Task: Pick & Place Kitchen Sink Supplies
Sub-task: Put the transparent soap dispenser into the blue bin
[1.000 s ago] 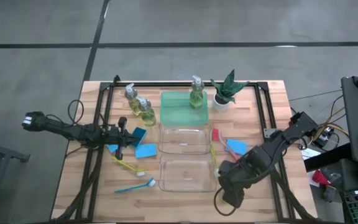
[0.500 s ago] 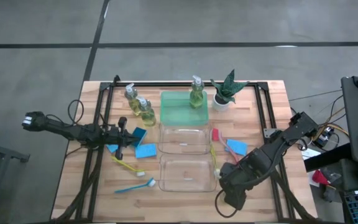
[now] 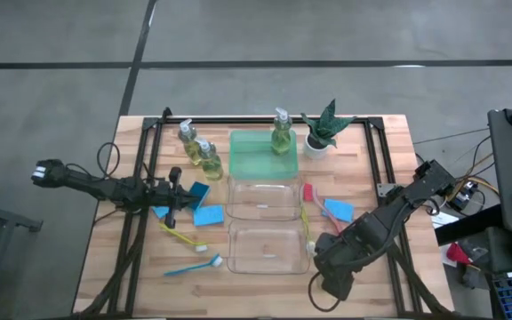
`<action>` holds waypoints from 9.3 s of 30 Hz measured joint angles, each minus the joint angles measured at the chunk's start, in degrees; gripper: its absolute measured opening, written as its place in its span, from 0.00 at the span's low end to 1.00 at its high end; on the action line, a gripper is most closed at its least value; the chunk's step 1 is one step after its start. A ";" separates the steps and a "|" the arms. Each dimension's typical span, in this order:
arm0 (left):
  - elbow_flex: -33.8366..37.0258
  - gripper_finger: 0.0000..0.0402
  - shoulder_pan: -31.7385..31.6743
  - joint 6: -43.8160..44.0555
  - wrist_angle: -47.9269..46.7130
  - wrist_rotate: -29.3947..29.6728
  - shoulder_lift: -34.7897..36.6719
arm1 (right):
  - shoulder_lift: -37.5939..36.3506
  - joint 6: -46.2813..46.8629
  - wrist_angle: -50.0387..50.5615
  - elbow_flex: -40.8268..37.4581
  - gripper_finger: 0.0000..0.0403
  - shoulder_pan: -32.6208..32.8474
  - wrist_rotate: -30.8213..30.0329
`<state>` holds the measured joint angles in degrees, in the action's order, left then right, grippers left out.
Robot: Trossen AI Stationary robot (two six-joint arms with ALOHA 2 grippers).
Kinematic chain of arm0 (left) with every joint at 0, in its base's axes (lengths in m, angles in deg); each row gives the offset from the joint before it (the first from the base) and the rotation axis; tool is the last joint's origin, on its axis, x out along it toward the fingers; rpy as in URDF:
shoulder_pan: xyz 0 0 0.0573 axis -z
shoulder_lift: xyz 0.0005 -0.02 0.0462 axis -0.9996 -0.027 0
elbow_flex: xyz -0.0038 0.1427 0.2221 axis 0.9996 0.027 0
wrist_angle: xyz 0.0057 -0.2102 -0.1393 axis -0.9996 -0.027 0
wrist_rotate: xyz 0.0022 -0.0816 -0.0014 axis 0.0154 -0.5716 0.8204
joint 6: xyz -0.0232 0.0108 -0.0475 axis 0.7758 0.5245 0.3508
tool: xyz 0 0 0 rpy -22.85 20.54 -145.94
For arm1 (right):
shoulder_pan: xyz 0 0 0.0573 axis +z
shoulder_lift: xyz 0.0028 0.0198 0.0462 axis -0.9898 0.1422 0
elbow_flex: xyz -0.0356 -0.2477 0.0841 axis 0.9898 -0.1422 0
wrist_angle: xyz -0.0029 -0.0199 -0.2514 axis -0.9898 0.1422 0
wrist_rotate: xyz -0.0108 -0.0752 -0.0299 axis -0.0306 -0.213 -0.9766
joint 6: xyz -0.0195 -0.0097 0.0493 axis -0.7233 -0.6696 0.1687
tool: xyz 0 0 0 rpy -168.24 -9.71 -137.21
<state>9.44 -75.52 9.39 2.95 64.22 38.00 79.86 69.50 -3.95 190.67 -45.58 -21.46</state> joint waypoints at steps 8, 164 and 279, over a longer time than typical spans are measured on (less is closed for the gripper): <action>0.00 0.00 -0.01 0.00 0.00 0.01 -0.02 | -0.05 -0.61 0.42 0.02 0.30 0.00 0.08; 0.02 0.00 0.00 0.01 -0.43 -0.01 -0.03 | 14.12 -48.14 -12.25 -12.45 0.66 4.47 -20.12; 0.00 0.00 0.00 0.00 -1.38 0.00 -0.11 | 8.16 -39.94 -29.72 -13.29 0.61 6.07 -30.17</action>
<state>9.44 -75.51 9.39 1.57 64.22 37.89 88.02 29.56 -33.68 177.38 -39.50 -51.63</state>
